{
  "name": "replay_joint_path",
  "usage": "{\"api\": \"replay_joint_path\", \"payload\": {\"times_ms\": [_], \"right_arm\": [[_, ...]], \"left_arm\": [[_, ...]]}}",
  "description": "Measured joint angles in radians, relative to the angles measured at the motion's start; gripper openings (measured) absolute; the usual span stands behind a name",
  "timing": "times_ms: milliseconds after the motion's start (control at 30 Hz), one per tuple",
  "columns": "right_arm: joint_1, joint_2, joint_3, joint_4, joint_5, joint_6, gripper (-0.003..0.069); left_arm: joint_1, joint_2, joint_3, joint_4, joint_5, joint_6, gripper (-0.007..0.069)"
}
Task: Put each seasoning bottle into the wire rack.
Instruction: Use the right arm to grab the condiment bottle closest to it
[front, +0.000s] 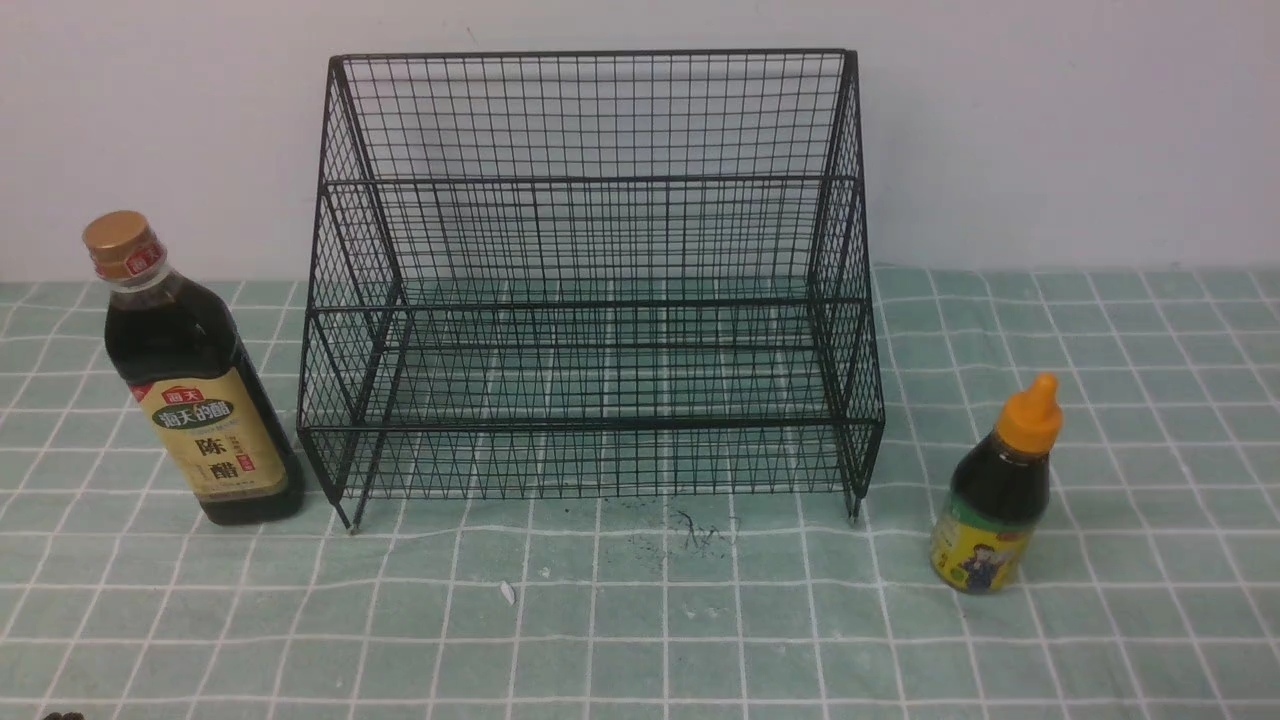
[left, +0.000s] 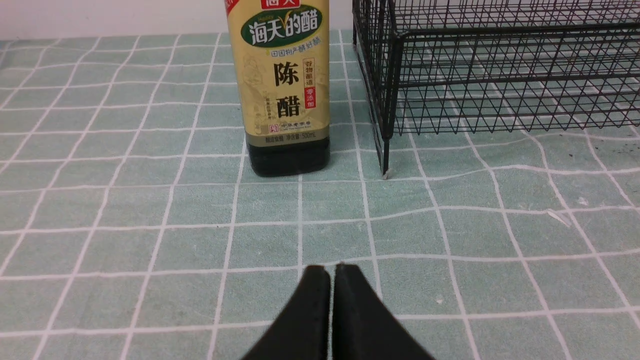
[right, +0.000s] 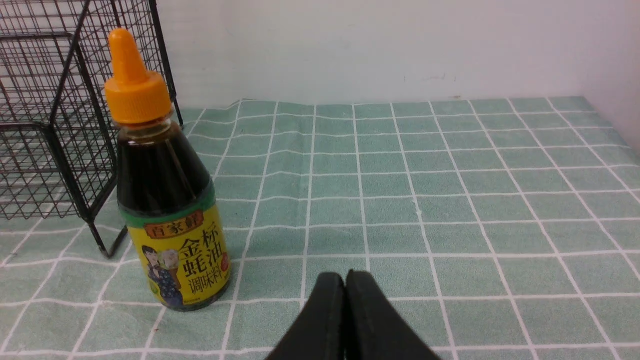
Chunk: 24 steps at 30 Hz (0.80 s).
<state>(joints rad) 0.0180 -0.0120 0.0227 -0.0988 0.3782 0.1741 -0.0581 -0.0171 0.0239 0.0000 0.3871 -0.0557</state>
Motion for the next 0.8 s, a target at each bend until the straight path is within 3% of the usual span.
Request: {"api": "replay_joint_path", "payload": {"times_ms": [800], "right_arm": [[0.001,0.0,0.003,0.019,-0.029,0.014,-0.0015]], "left_arm": [[0.0,0.0,0.0,0.0,0.0,0.0,-0.0006]]}}
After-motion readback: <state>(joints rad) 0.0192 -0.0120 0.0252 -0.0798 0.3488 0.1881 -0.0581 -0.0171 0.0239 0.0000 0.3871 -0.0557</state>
